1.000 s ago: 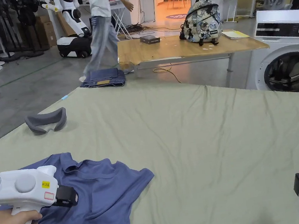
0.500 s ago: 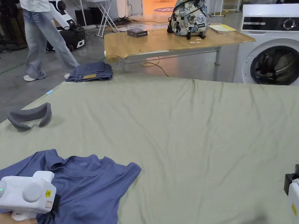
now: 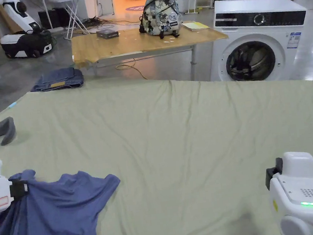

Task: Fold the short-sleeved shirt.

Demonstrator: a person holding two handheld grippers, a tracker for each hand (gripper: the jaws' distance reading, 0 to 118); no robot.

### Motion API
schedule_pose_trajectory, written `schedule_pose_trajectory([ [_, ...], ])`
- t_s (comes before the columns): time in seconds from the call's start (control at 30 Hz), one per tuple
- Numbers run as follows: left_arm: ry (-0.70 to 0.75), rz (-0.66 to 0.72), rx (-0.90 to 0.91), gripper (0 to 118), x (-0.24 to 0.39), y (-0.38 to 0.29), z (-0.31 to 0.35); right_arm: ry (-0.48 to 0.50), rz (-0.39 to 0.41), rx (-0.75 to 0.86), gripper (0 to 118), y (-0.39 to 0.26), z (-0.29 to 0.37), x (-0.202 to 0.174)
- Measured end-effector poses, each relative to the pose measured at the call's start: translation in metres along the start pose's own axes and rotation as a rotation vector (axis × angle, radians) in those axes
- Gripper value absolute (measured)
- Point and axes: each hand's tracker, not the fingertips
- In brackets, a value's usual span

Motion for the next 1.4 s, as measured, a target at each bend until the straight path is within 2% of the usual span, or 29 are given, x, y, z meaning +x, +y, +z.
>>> schedule_pose_trajectory([
  [0.33,-0.219,-0.126,0.265,0,0.108,0.090,0.066,-0.033,-0.010,0.026,0,0.008,0.007,0.020],
  [0.5,-0.367,-0.199,0.328,0,0.188,0.117,0.068,-0.061,-0.019,0.041,0,0.009,0.014,0.034],
  [0.67,-0.532,-0.247,0.312,0,0.278,0.123,0.062,-0.100,-0.027,0.046,0,0.007,0.023,0.054],
  [0.83,-0.672,-0.331,0.252,0,0.371,0.103,0.048,-0.148,-0.041,0.039,0,0.002,0.033,0.076],
  [1.07,-0.799,-0.425,0.067,0,0.471,0.025,0.015,-0.213,-0.065,0.023,0,-0.009,0.045,0.108],
  [1.27,-0.849,-0.464,-0.112,0,0.498,-0.059,-0.001,-0.243,-0.072,-0.006,0,-0.020,0.051,0.124],
  [1.4,-0.858,-0.448,-0.137,1,0.495,-0.085,-0.001,-0.242,-0.081,-0.024,0,-0.023,0.051,0.126],
])
